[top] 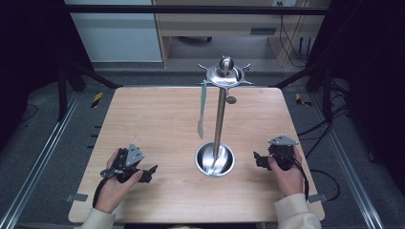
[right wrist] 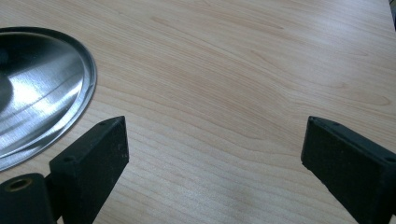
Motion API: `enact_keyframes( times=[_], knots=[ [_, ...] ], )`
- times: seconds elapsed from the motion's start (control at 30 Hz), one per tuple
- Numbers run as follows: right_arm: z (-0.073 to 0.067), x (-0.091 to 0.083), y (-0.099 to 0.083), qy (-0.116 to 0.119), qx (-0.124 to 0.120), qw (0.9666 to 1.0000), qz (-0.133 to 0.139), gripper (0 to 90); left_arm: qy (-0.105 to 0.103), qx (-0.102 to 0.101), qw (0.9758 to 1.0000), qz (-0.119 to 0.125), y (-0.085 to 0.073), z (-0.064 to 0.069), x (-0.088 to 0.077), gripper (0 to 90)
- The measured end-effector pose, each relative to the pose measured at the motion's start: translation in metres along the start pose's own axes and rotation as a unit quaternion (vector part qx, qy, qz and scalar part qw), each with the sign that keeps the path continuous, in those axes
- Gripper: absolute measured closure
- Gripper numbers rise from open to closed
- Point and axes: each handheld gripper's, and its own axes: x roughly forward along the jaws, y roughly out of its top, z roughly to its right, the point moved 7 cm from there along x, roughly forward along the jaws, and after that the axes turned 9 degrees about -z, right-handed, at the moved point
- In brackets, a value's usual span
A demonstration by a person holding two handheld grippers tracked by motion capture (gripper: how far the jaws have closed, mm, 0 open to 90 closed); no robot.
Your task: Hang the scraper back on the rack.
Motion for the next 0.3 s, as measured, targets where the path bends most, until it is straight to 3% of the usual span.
enact_keyframes(
  times=[0.13,0.23,0.3],
  knots=[
    [0.0,0.0,0.0,0.001,0.001,1.0,0.001,7.9,0.023,-0.035,0.9988,-0.026,-0.016,-0.012,0.005,9.8],
    [-0.001,0.0,0.0,0.002,0.003,1.0,0.001,7.8,0.026,-0.062,0.9977,-0.014,-0.013,-0.016,0.003,10.4],
    [0.0,0.0,0.001,0.002,0.002,1.0,0.001,7.8,0.024,-0.068,0.9974,-0.008,-0.012,-0.017,0.001,10.4]
  ],
)
